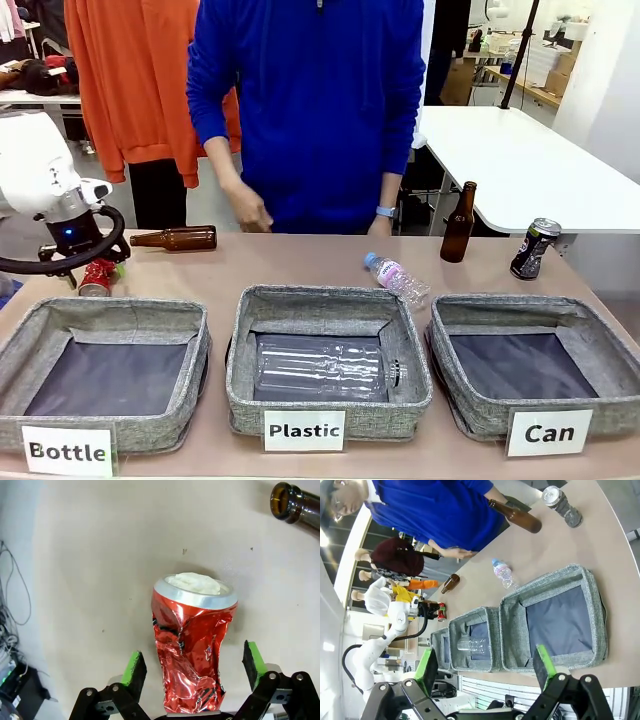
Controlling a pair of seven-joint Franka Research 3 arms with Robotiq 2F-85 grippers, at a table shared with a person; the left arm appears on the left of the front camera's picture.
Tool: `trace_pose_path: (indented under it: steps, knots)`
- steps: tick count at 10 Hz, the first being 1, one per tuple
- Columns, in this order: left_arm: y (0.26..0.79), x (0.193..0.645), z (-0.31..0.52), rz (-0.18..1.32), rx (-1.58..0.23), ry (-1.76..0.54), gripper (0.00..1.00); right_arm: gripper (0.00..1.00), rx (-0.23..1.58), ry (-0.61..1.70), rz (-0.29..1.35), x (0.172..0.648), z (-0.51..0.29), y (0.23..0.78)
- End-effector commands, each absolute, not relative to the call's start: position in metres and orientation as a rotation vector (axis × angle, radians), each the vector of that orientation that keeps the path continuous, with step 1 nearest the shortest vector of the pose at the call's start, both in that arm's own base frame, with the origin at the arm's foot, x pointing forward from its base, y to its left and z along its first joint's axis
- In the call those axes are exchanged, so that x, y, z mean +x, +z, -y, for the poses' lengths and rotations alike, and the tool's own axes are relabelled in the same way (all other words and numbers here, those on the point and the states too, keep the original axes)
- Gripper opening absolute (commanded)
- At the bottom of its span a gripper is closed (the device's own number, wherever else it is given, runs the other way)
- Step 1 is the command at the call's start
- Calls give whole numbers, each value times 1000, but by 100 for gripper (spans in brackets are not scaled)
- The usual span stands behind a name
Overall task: Sort the can waste into the basket.
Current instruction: Pick up the can waste from the table and place it in the right Fabric basket.
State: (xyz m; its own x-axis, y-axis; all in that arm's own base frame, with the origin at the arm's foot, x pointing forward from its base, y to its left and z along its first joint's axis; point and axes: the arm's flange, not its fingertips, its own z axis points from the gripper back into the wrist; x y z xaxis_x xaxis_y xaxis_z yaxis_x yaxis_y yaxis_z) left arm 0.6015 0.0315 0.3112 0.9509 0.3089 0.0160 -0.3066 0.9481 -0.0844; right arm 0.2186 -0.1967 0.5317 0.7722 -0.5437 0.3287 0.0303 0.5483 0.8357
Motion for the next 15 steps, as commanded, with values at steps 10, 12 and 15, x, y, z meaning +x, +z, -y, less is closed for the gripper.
trace_pose_path:
  steps: [10,12,15]
  knots:
    - [353,594,-41,161,-108,310,0,100,951,-344,637,219,198,533]
    - [434,551,-62,234,-203,211,0,100,951,-344,637,219,198,533]
    - [492,431,-77,181,-284,-205,0,100,951,-344,637,219,198,533]
